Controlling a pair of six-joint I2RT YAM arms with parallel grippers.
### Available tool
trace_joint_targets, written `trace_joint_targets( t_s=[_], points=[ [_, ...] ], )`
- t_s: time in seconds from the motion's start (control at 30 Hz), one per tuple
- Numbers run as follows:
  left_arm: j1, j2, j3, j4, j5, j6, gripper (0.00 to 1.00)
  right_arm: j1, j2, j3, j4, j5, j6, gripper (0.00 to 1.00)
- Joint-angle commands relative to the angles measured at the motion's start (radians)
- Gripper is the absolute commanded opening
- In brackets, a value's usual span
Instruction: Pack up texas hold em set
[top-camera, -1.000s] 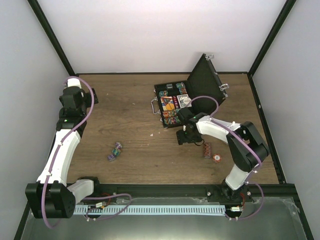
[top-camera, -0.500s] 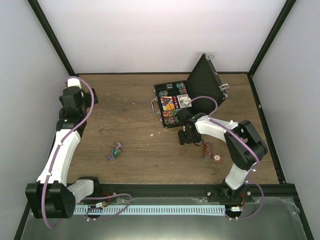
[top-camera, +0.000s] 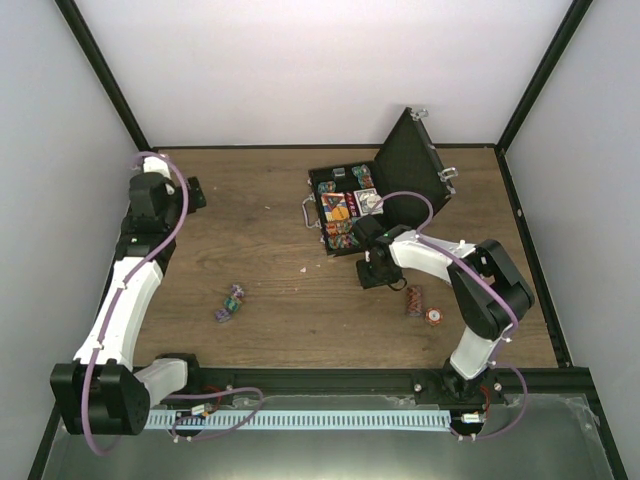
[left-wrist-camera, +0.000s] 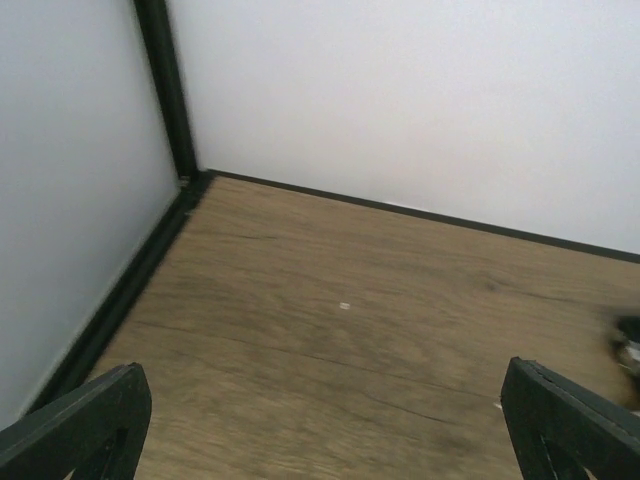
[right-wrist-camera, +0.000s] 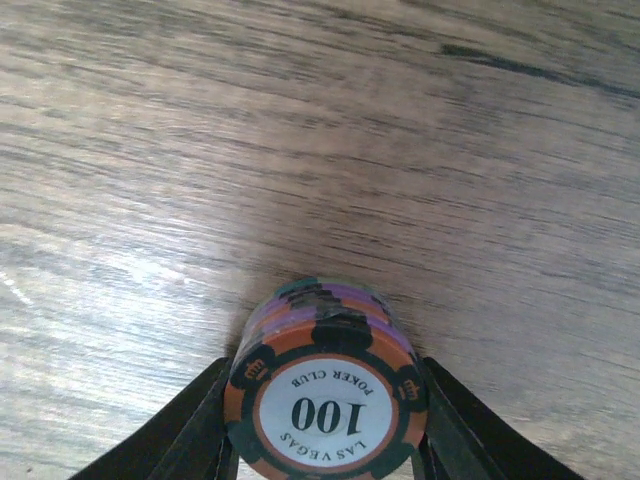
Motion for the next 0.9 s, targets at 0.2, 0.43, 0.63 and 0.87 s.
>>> trace_joint_targets(
  t_s=[0.2,0.43,0.63,0.87],
  points=[
    [-0.248,0.018,-0.168,0.07,0.46,-0.365,0.94,0.011,-0.118,0.098,-0.012,-0.216,-0.163,0.35],
    [-0.367,0.136,-0.307,0.339,0.82,-0.656,0.9,0.113,-0.171,0.106,0.056,-0.274,-0.24,0.35],
    [-0.425,0.276,-0.284,0.416,1.003,-0.684,0.85,0.205,-0.218,0.101,0.143,-0.303,-0.293,0.35],
    [-0.495,0.356,-0.281,0.45,1.12,-0.695,0.75,0.212,-0.235,0.107,0.187,-0.328,-0.297,0.36]
  ],
)
